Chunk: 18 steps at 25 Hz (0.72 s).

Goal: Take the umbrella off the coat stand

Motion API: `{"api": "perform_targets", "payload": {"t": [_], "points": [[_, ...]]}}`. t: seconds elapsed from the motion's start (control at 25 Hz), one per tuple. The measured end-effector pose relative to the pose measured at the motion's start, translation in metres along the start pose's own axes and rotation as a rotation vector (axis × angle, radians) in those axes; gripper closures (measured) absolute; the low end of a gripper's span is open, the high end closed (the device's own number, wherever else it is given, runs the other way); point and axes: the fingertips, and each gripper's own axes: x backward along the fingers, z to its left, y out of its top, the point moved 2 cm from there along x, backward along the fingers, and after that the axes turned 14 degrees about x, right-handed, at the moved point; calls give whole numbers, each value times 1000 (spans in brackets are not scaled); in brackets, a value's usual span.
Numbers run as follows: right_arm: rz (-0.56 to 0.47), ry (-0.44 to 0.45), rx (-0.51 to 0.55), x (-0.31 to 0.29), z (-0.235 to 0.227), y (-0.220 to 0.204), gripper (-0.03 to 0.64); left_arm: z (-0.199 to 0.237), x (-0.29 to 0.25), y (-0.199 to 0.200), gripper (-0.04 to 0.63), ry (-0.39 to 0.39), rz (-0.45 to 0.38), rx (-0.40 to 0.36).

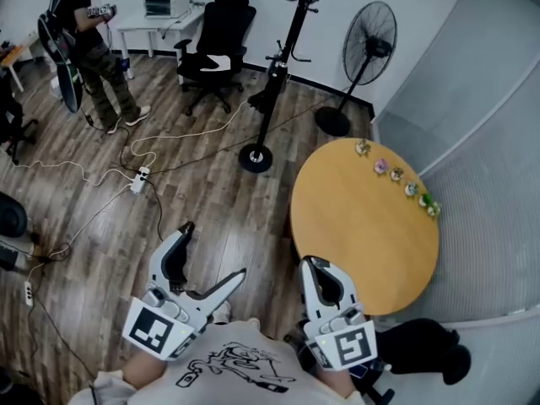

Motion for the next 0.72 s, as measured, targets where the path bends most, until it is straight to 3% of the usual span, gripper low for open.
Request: {"api": "perform_targets", "payload": {"t": [0.28,0.72], "points": [[19,3,6,-18,16,3,601,25,9,6,170,15,17,-42],[13,-8,5,-43,46,8,601,58,32,13,172,11,30,-34]]}}
